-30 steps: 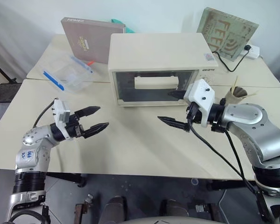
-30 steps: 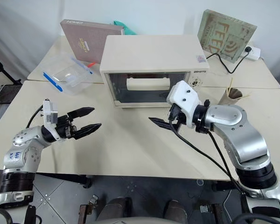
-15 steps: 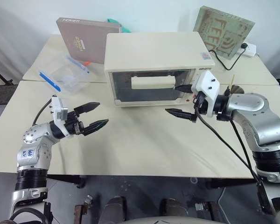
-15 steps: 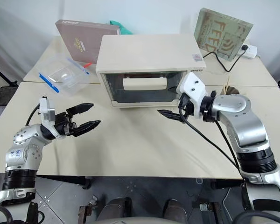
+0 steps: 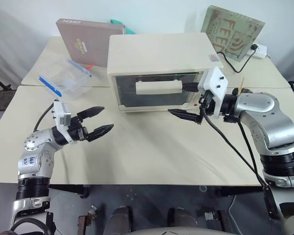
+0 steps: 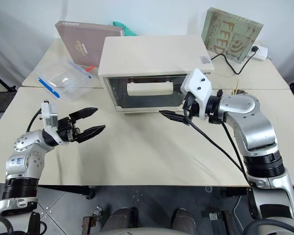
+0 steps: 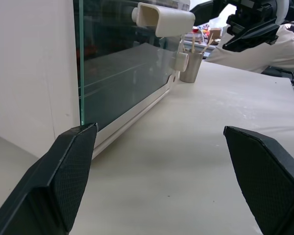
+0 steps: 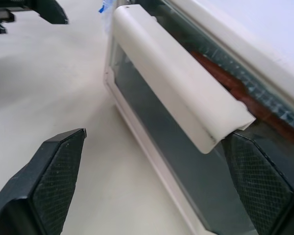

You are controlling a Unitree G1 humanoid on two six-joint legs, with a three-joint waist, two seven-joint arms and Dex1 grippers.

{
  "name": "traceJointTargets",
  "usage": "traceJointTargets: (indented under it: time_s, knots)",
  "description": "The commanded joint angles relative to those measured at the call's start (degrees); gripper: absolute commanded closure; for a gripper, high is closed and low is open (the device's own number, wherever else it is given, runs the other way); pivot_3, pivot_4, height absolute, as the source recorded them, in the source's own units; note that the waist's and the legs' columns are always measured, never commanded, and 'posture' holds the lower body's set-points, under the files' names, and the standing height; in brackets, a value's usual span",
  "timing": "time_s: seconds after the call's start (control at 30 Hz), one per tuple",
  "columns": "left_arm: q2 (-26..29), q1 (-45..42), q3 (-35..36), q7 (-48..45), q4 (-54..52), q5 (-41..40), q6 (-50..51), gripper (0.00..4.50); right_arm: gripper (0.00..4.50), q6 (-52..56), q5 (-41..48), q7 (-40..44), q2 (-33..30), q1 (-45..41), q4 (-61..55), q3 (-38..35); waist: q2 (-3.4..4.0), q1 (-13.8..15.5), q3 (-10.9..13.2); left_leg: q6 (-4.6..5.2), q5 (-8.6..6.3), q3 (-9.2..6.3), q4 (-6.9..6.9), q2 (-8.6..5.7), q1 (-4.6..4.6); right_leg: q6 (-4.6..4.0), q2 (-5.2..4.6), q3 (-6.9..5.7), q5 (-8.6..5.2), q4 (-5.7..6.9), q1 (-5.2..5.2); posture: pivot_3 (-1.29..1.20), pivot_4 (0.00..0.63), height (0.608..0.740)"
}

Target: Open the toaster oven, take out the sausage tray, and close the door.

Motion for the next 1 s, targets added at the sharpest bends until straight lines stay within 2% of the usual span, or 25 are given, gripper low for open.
traceJointTargets:
  time_s: [0.03, 0.37, 0.5, 0.67, 0.87, 0.9, 1.0]
  knots:
    - [0.7, -1.7, 1.1, 0.2, 0.5, -0.1, -0.4, 0.11, 0.02, 0.2, 2.0, 2.3, -1.4, 0.6, -4.4, -0.7, 0.00, 0.0, 0.0, 0.00, 0.00, 0.01, -0.01, 0.00, 0.00, 0.00, 0.00, 0.01, 0.00, 0.00, 0.00, 0.00, 0.150, 0.740]
    - [3.0, -7.0, 2.5, 1.8, 0.9, -4.6, 11.5, 0.11, 0.02, -0.3, 0.4, 3.5, -2.6, 4.6, -6.0, 0.3, -0.02, 0.0, 0.0, 0.00, 0.00, 0.09, 0.04, 0.00, 0.00, 0.00, 0.00, 0.11, 0.00, 0.03, -0.04, 0.00, 0.150, 0.740]
    - [2.9, -10.4, 4.5, 0.8, 2.3, -7.1, 13.1, 0.94, 0.00, -1.2, -0.7, 3.1, -2.3, 5.8, -6.2, 1.4, -0.02, 0.0, 0.0, 0.00, 0.00, 0.09, 0.05, 0.00, 0.00, 0.00, 0.00, 0.13, 0.00, 0.04, -0.03, 0.00, 0.150, 0.740]
    - [4.5, -12.3, 4.7, -3.5, 1.6, -10.6, 18.9, 2.41, 0.00, -2.8, -1.8, 3.0, -2.3, 6.7, -5.7, 2.6, -0.03, 0.0, 0.0, 0.00, 0.00, 0.11, 0.06, 0.00, 0.00, 0.00, 0.00, 0.15, 0.00, 0.05, -0.04, 0.00, 0.150, 0.740]
    - [3.9, -13.5, 2.7, -5.0, 2.5, -9.0, 19.4, 4.25, 0.00, -2.6, -1.8, 2.6, -1.7, 6.9, -6.6, 2.8, -0.03, 0.0, 0.0, 0.00, 0.00, 0.11, 0.07, 0.00, 0.00, 0.00, 0.01, 0.16, 0.00, 0.06, -0.05, 0.00, 0.150, 0.740]
    - [3.5, -13.8, 2.3, -5.1, 2.9, -8.6, 19.0, 4.47, 0.00, -2.3, -1.7, 2.5, -1.6, 6.7, -6.8, 2.7, -0.03, 0.0, 0.0, 0.00, 0.00, 0.11, 0.07, 0.00, 0.00, 0.00, 0.01, 0.16, 0.00, 0.06, -0.05, 0.00, 0.150, 0.740]
    - [2.1, -15.7, 1.3, -5.1, 5.5, -7.2, 17.0, 4.47, 0.00, -1.9, -1.6, 2.4, -1.6, 6.7, -7.2, 2.7, -0.03, 0.1, 0.0, 0.00, 0.00, 0.11, 0.11, 0.00, 0.00, 0.00, 0.01, 0.17, 0.00, 0.07, -0.05, 0.00, 0.150, 0.740]
